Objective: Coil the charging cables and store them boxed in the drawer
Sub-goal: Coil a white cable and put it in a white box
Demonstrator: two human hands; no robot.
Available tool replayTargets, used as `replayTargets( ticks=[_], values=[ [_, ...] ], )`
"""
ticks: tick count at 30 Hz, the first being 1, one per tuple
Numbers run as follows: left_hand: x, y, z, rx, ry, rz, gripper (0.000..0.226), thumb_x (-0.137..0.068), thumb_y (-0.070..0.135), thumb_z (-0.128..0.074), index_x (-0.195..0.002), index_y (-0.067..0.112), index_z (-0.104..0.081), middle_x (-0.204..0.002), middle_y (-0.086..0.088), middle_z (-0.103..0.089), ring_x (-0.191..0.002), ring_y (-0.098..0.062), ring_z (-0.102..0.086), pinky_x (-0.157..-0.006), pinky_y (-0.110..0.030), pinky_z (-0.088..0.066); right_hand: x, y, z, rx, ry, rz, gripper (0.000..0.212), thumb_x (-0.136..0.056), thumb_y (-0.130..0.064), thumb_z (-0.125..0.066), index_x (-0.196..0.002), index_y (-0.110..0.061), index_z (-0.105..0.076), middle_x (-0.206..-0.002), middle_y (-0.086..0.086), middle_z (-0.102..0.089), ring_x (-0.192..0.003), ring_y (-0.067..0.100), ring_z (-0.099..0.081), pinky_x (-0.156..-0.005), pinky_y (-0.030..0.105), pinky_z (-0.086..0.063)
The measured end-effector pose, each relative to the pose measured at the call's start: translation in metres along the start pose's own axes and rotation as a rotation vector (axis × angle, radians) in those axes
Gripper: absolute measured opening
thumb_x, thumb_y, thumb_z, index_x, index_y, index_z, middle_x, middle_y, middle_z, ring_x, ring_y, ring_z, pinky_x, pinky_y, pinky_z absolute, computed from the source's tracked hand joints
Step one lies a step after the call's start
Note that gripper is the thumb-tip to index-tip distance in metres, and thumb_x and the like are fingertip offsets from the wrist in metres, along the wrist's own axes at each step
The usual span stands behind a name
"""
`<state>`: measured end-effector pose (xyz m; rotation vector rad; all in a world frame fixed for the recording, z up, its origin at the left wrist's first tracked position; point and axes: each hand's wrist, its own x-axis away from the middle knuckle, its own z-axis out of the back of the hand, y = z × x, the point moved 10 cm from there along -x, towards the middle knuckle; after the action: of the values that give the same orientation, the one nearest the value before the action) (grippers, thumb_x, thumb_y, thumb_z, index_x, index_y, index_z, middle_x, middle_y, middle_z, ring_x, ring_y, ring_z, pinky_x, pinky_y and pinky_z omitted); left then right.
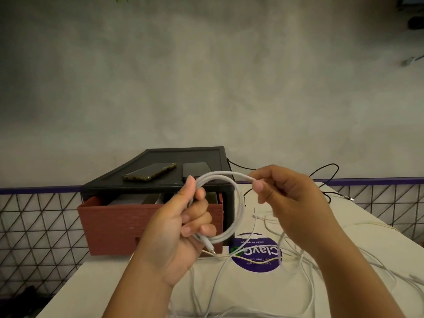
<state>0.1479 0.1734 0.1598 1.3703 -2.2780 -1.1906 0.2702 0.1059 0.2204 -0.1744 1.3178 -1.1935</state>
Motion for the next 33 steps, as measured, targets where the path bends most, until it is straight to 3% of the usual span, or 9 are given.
replayTargets(
  ticks=[3,6,9,12,16,21,24,28,33],
  values=[
    [-0.002,0.011,0.013,0.104,0.028,-0.021,0.036,-0.074,0.043,-0.067,-0.054,0.015,-0.056,-0.041,0.009,-0.023,-0.028,-0.001,-0.024,-0.033,-0.014,-0.034,-0.001,0.011,0.019,0.095,0.103,-0.012,0.028,-0.088,-0.015,-0.060,-0.070,-0.037,-0.059,-0.057,-0.017,-0.058,-0.047,0.001,-0.046,-0.046,0.008,-0.035],
    [-0.003,0.022,0.021,0.197,-0.027,-0.026,0.041,-0.048,0.034,-0.090,-0.054,0.016,-0.054,-0.040,0.008,-0.028,-0.027,-0.003,-0.028,-0.033,-0.016,-0.037,0.000,0.019,0.035,0.225,0.182,-0.024,0.025,-0.088,-0.017,-0.061,-0.071,-0.035,-0.056,-0.058,-0.018,-0.058,-0.048,0.003,-0.046,-0.041,0.010,-0.034],
    [-0.002,0.031,0.030,0.238,-0.005,-0.065,0.033,-0.059,0.031,-0.078,-0.053,0.018,-0.049,-0.040,0.008,-0.027,-0.029,-0.003,-0.021,-0.034,-0.015,-0.036,0.001,0.021,0.041,0.367,0.214,-0.032,0.025,-0.087,-0.025,-0.062,-0.066,-0.035,-0.052,-0.055,-0.008,-0.058,-0.054,0.011,-0.050,-0.047,0.018,-0.036],
    [-0.001,0.040,0.032,0.274,0.034,-0.150,0.027,-0.067,0.037,-0.063,-0.053,0.018,-0.049,-0.042,0.008,-0.028,-0.032,-0.003,-0.021,-0.036,-0.014,-0.037,0.000,0.017,0.024,0.500,0.072,-0.054,0.029,-0.087,-0.031,-0.062,-0.062,-0.039,-0.049,-0.061,-0.012,-0.058,-0.058,0.008,-0.053,-0.055,0.022,-0.040],
    [0.001,0.048,0.034,0.400,-0.021,-0.235,0.013,-0.061,0.021,-0.067,-0.067,0.011,-0.063,-0.050,0.007,-0.035,-0.038,-0.005,-0.035,-0.044,-0.020,-0.046,0.005,0.012,-0.007,0.573,-0.213,-0.101,0.025,-0.088,-0.035,-0.059,-0.065,-0.040,-0.053,-0.064,-0.010,-0.059,-0.058,0.004,-0.054,-0.053,0.013,-0.040],
    [0.002,0.056,0.032,0.432,-0.047,-0.284,0.043,-0.054,0.009,-0.069,-0.095,-0.004,-0.072,-0.057,0.005,-0.044,-0.045,-0.005,-0.044,-0.053,-0.023,-0.052,0.015,0.006,-0.032,0.568,-0.399,-0.100,0.012,-0.091,-0.033,-0.055,-0.087,-0.038,-0.065,-0.071,-0.016,-0.058,-0.066,0.003,-0.056,-0.053,0.010,-0.038],
    [0.002,0.058,0.034,0.315,0.028,-0.325,0.057,-0.055,0.014,-0.066,-0.108,-0.006,-0.065,-0.057,0.006,-0.046,-0.046,-0.003,-0.047,-0.060,-0.023,-0.055,0.025,0.007,-0.051,0.556,-0.532,-0.100,0.020,-0.091,-0.028,-0.056,-0.106,-0.036,-0.067,-0.063,-0.024,-0.047,-0.061,-0.004,-0.050,-0.052,0.009,-0.033],
    [0.006,0.049,0.023,-0.040,0.092,-0.345,0.040,-0.078,0.023,-0.051,-0.112,0.004,-0.060,-0.053,0.004,-0.047,-0.049,-0.007,-0.050,-0.074,-0.026,-0.056,0.039,-0.004,-0.073,0.501,-0.685,-0.055,0.033,-0.089,-0.030,-0.060,-0.118,-0.044,-0.058,-0.065,-0.021,-0.046,-0.055,-0.011,-0.039,-0.056,0.009,-0.030],
    [0.006,0.026,0.005,-0.688,0.061,-0.313,0.033,-0.083,0.027,-0.049,-0.114,0.025,-0.059,-0.055,0.002,-0.058,-0.058,-0.010,-0.056,-0.072,-0.027,-0.048,0.041,-0.025,-0.076,0.490,-0.677,0.090,0.017,-0.087,-0.032,-0.061,-0.103,-0.035,-0.060,-0.057,-0.013,-0.046,-0.056,-0.001,-0.045,-0.051,0.015,-0.032]
  ],
)
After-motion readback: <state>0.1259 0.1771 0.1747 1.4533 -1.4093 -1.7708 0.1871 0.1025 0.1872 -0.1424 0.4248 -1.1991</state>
